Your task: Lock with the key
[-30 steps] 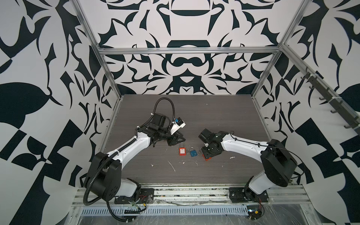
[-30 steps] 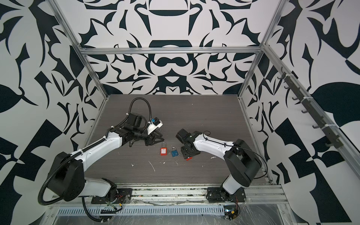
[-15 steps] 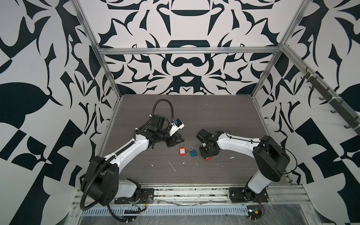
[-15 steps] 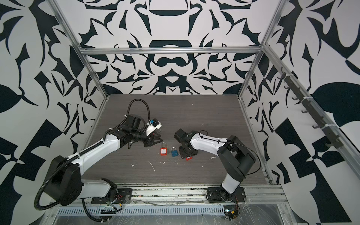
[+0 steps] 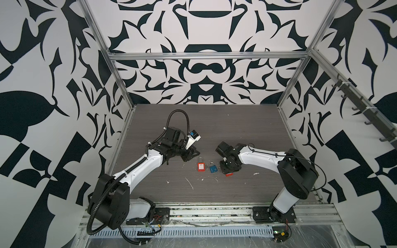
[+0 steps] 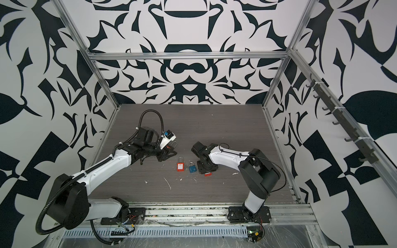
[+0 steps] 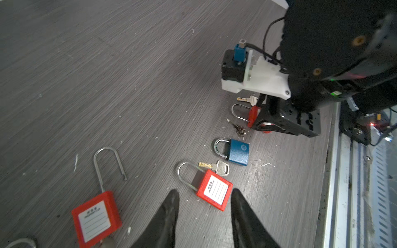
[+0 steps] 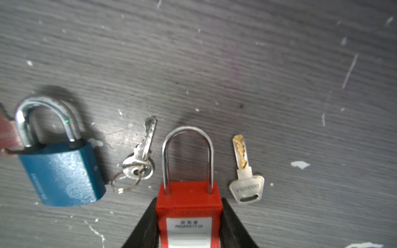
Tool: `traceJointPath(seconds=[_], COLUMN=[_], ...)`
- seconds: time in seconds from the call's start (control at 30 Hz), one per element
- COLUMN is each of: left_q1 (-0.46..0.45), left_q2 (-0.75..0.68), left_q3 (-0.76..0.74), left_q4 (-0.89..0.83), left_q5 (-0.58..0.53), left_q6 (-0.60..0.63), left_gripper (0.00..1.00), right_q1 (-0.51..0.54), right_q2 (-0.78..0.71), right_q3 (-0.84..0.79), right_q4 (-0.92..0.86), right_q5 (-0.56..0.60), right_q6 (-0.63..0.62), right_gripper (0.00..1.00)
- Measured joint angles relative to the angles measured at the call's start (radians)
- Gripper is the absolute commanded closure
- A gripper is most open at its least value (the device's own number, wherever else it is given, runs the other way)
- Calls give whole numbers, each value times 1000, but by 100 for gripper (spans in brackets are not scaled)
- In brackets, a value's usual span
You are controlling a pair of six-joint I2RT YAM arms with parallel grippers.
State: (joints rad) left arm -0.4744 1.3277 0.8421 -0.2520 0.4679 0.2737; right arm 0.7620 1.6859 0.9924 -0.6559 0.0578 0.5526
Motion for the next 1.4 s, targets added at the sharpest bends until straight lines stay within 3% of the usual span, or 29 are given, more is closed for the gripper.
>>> traceJointPath(seconds=[0.23, 0.47, 0.9, 1.1, 1.4], left_q1=[9, 13, 82, 82, 82], left_q2=[0, 21, 280, 396, 509], left_q3=[-19, -20, 129, 209, 327], left_q4=[9, 13, -77, -105, -163], left_q5=[-118, -237, -332, -373, -428], left_q6=[-61, -103, -195, -210, -242], left_gripper=[55, 47, 43, 38, 41], right_q1=[-3, -15, -16, -16, -16], right_q2=[35, 38, -123, -125, -125], right_q3=[42, 50, 68, 69, 69], right_q4=[-6, -7, -28, -33, -33], right_q5=[17, 24, 124, 133, 134], right_q6=[10, 25, 4, -4, -6], right_gripper=[61, 48, 39, 39, 39])
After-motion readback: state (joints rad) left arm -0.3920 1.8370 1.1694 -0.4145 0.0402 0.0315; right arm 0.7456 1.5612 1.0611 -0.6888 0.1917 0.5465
